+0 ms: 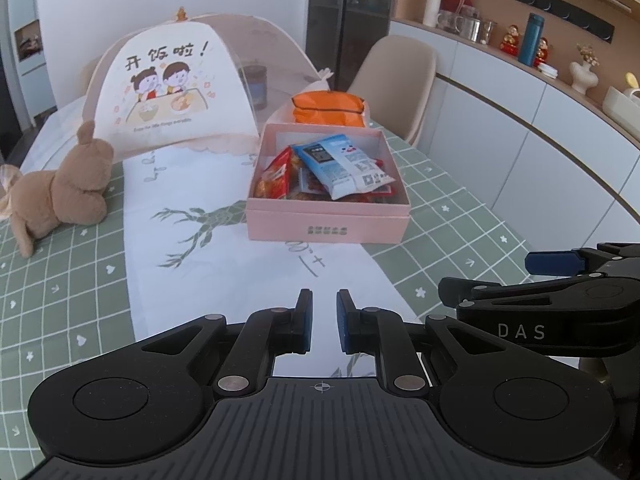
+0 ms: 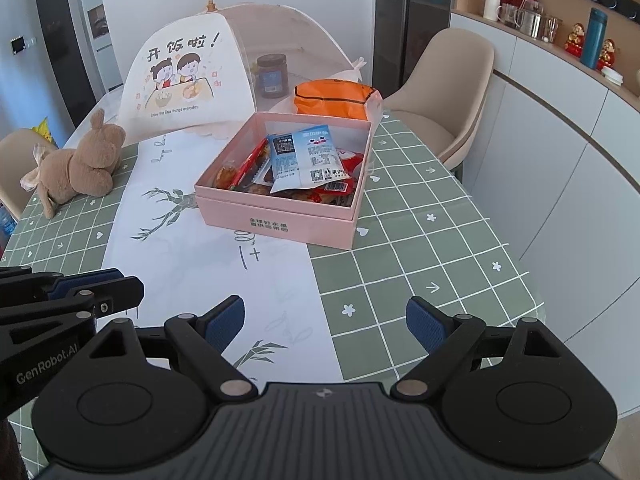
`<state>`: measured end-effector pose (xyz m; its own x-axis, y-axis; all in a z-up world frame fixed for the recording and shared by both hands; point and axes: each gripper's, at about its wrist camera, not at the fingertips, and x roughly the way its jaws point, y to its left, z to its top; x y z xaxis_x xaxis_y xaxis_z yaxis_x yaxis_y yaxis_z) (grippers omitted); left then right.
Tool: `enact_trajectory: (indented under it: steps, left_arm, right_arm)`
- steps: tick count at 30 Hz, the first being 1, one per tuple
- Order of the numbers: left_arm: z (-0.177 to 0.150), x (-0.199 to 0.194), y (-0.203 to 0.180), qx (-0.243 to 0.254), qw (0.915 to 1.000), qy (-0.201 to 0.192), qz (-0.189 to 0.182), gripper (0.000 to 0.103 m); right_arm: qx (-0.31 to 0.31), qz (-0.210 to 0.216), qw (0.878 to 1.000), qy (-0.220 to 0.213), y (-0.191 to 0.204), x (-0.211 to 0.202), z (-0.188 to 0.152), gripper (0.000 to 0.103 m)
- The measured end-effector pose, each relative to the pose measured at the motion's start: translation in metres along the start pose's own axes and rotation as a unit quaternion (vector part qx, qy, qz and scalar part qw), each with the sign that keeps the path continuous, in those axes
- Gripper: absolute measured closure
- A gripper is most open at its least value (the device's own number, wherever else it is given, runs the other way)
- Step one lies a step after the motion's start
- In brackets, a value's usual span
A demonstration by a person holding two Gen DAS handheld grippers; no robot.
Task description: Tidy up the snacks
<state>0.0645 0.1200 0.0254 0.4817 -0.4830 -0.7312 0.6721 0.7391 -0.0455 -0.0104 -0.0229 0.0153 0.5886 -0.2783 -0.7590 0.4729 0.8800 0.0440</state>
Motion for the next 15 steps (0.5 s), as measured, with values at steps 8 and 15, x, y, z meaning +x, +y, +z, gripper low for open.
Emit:
enact_trajectory:
  steps: [8, 15]
  left_arm:
    - [-0.005, 0.007, 0.006, -0.007, 0.9999, 0.012, 0.008, 0.086]
    - [-0.006, 0.008, 0.011, -0.011, 0.9998, 0.015, 0.011, 0.086]
  right_arm:
    - [-0.004, 0.000, 1.000, 0.012, 0.004, 0.009, -0.005, 0.014]
    - [-0.013, 0.006, 1.000, 0.015, 0.010, 0.012, -0.004, 0.014]
